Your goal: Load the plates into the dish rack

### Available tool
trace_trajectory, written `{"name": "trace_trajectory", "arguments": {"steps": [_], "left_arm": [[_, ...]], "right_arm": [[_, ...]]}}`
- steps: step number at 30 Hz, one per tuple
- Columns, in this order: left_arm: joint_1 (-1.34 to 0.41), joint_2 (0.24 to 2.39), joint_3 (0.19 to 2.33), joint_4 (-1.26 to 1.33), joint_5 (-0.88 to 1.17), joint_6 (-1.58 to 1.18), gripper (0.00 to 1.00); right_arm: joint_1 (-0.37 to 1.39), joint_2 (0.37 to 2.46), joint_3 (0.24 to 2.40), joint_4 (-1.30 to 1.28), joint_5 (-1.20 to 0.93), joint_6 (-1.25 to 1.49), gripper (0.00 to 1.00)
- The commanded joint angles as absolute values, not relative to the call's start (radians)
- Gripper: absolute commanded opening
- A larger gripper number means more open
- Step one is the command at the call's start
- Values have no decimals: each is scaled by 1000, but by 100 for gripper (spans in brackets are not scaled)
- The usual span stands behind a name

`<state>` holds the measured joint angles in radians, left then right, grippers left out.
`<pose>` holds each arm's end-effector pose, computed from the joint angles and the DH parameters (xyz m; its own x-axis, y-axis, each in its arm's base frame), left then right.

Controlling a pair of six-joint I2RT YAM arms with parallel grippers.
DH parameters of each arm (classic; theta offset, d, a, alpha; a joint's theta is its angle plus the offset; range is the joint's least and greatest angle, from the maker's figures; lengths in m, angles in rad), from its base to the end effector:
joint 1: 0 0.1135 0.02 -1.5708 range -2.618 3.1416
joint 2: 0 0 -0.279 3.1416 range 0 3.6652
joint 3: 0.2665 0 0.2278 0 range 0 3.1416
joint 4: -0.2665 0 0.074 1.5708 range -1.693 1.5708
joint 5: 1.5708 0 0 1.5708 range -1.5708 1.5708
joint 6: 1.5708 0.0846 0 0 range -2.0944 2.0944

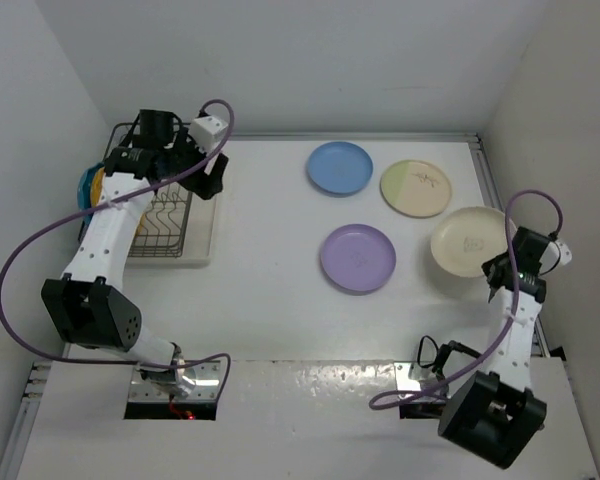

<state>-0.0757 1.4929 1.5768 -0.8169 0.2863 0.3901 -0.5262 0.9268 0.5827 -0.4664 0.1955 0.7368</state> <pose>0.3248 -0.0486 0.3660 -0.5099 0.4045 -0.7592 0.5144 0.8508 0.1079 0.1541 -0.1085 0.2052 -0.0552 0.7943 -0.6050 0.8717 0.3339 0.3588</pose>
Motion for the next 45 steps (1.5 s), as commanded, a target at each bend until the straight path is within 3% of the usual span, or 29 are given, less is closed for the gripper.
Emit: {"name": "trace_trajectory", "arguments": {"steps": [1,8,13,19,24,33,35,36,38,39,42,45], "left_arm": [[-110,1513,1615,-870,606,402,80],[-184,1542,1615,-870,679,402,81],[-193,1542,1615,-870,756,384,81],[-167,1497,1551,-861,715,394,81],[-111,1431,1462,-841,701,371,81],[-58,1364,1327,-831,713,382,80],[-58,1364,1327,-831,689,391,70],[-49,1364,1327,-831,674,391,55],[-35,1364,1327,-831,643,391,38],[-35,1364,1327,-831,632,382,22],[-26,1364,1345,-822,569,351,0],[-26,1364,1356,-813,505,324,0]], "right_arm": [[-500,858,710,-494,261,608,0],[-356,844,822,-511,86,486,0],[22,954,864,-373,-106,520,0],[443,1212,936,-152,-71,506,0],[548,1420,1104,-95,-116,492,0],[650,1585,1238,-46,-170,495,0],[658,1608,1247,-34,-178,499,0],[661,1609,1249,-31,-182,499,0],[664,1617,1255,-20,-186,503,0],[667,1618,1259,-20,-186,503,0],[675,1631,1281,-52,-187,500,0],[680,1637,1287,-69,-178,511,0]]}}
